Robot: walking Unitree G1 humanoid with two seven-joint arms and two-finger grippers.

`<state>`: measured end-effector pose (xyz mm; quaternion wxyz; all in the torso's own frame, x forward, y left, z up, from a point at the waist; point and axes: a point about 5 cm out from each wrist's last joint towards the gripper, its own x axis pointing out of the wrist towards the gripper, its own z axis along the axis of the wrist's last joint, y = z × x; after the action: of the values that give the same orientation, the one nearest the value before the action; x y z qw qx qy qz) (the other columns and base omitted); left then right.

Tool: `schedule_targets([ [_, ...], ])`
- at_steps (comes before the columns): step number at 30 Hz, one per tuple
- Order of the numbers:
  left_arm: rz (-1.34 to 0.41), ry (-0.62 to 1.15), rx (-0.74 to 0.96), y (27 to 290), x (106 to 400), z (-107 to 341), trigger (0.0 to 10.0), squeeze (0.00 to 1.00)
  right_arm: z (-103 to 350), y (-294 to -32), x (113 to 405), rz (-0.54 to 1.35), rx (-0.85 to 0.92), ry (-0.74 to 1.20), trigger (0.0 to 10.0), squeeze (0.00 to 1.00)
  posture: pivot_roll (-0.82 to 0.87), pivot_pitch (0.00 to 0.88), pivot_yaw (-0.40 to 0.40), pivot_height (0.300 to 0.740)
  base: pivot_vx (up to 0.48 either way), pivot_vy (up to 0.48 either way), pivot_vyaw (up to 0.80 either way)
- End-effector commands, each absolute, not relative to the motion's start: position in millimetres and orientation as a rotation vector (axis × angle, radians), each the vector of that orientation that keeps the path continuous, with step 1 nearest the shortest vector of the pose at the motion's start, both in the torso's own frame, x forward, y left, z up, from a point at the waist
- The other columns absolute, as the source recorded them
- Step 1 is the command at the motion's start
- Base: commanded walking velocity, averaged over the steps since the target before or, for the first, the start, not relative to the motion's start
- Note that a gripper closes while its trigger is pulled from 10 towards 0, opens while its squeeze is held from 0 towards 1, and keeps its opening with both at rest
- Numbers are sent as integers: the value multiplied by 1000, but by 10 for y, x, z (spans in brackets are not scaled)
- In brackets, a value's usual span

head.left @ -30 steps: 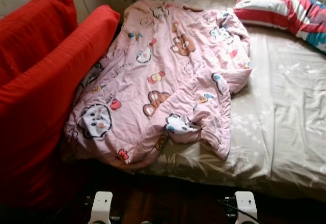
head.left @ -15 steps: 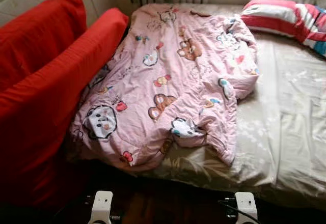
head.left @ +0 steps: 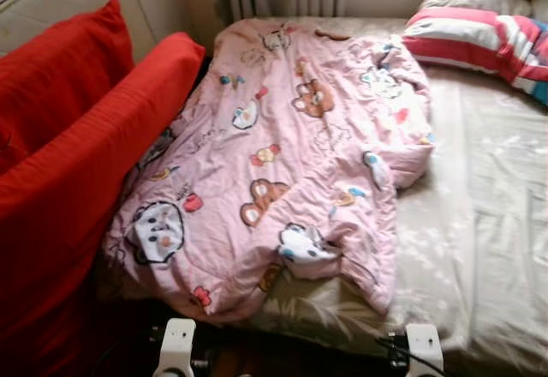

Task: Clean up the room

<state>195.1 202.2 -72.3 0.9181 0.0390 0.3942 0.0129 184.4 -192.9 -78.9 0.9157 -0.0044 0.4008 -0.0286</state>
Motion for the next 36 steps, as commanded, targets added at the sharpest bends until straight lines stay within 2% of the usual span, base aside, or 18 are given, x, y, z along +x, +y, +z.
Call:
schedule_targets([
  [1,29,841,85,2032,1883,-761,10000,0,-832,-1959,1739,-80,3,845,10000,0,-61,191,92,740,0,0,0],
  [26,59,807,27,1987,1906,-748,10000,0,-675,-1986,1847,-53,-39,614,10000,0,-73,178,66,740,0,0,0],
  [36,61,818,29,1997,1872,-765,10000,0,-669,-1988,1830,-63,-45,594,10000,0,-70,155,67,678,0,0,0],
])
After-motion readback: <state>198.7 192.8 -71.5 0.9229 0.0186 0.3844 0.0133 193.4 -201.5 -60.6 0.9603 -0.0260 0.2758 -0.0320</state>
